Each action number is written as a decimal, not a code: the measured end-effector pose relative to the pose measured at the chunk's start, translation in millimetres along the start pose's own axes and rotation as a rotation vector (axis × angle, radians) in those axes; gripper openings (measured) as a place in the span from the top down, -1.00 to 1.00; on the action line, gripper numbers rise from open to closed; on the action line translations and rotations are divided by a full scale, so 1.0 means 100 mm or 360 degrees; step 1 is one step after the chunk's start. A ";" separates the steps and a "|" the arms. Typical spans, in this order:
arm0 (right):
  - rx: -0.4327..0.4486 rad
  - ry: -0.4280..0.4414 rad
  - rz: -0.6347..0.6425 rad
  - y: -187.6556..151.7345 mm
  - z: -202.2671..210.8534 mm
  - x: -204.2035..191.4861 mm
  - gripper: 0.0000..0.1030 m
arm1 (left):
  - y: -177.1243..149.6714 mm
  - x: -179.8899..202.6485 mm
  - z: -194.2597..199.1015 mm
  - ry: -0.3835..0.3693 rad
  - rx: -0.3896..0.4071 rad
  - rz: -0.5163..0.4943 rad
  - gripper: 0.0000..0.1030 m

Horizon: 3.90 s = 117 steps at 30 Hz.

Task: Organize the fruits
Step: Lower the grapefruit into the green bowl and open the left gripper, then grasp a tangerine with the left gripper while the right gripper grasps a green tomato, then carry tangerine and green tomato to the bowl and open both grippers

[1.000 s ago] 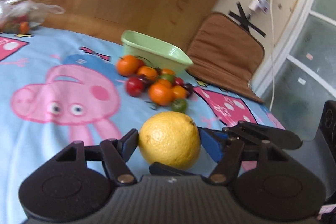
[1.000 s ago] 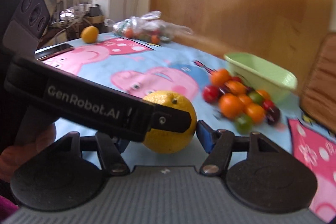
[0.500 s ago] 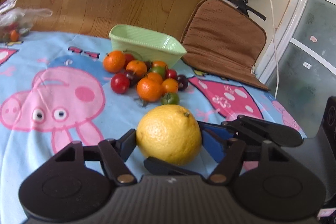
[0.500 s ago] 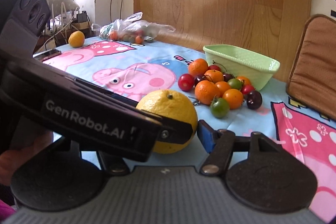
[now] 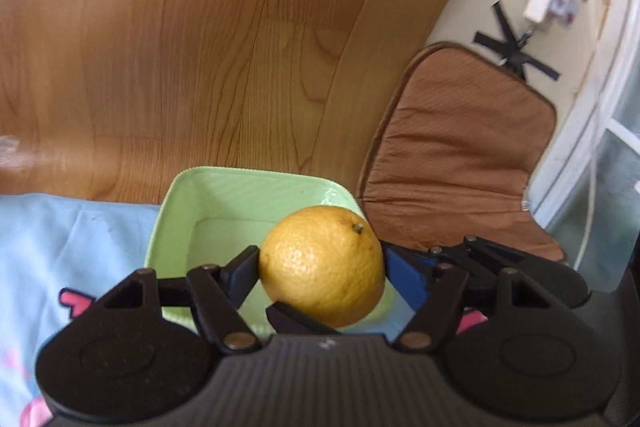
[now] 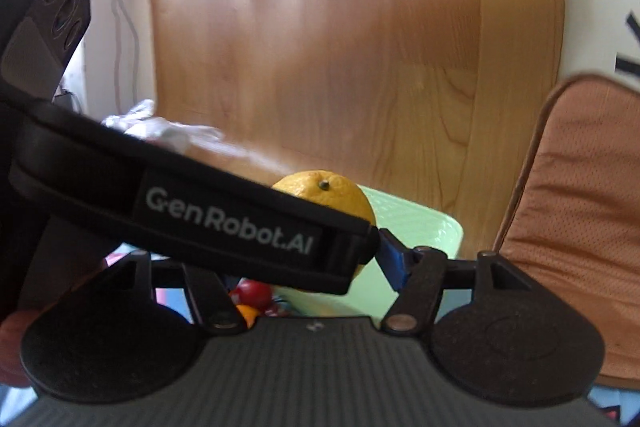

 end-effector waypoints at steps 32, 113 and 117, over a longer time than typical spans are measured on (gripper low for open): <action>-0.0021 0.0057 -0.0265 -0.57 0.83 -0.02 0.10 | -1.19 -0.58 1.22 0.0236 0.0218 0.0196 -0.23; -0.0256 0.0186 -0.0123 -1.08 1.07 -0.66 0.44 | -1.93 -0.02 1.46 0.0113 0.0089 -0.0074 0.25; -0.0144 0.0177 -0.0094 -0.97 1.11 -0.70 0.46 | -1.68 0.01 1.41 0.0077 0.0140 -0.0093 0.26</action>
Point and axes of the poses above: each gripper's, at about its wrist camera, not at the fingertips, and z roughly against the way its jaws point, x to its right, y to its top, the point moved 2 cm from there along -z, roughly the way its jaws point, and after that the axes turned 3 degrees about -y, right-handed, at the moved point
